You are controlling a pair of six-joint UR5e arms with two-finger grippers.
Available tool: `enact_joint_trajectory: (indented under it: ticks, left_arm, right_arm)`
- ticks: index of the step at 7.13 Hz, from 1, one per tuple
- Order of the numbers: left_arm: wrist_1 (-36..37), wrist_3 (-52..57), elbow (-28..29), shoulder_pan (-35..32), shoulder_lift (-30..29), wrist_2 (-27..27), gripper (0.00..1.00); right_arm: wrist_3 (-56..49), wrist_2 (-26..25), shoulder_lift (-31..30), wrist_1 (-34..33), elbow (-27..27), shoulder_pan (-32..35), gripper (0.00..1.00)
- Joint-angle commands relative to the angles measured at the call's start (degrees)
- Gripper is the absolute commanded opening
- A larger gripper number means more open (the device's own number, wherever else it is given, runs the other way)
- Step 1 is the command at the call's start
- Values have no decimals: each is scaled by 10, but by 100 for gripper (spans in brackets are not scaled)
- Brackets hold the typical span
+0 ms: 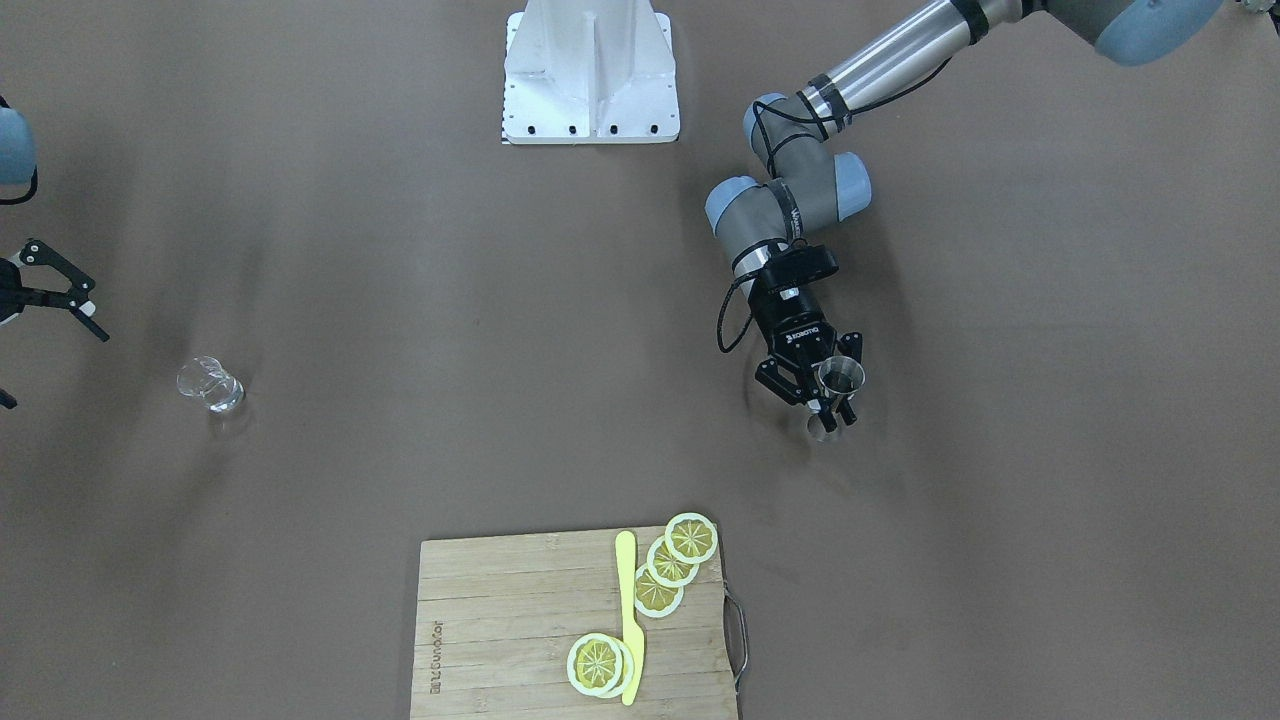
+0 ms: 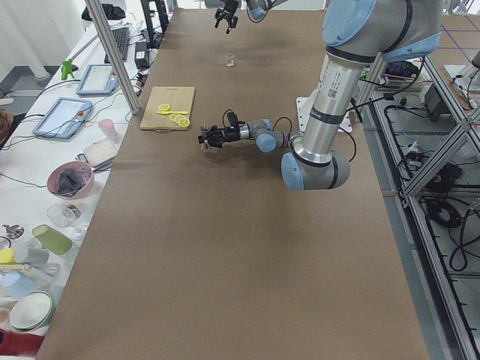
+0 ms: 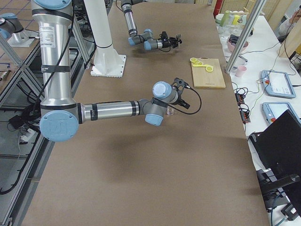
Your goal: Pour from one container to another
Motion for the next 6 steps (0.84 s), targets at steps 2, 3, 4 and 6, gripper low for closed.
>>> enact_joint_trajectory:
  ticks: [2, 3, 4, 6]
  left_arm:
    - [0, 0, 3, 0, 0, 0, 0]
    - [0, 0, 4, 0, 0, 0, 0]
    - [0, 0, 8, 1, 0, 0, 0]
    - [0, 0, 9, 2, 2, 0, 8]
  right_arm:
    - [2, -35, -9, -174, 41, 29, 100]
    - [1, -24, -17, -224, 40, 61, 100]
    - [1, 26, -17, -293, 33, 115, 100]
    - [-8, 150, -12, -456, -7, 207, 100]
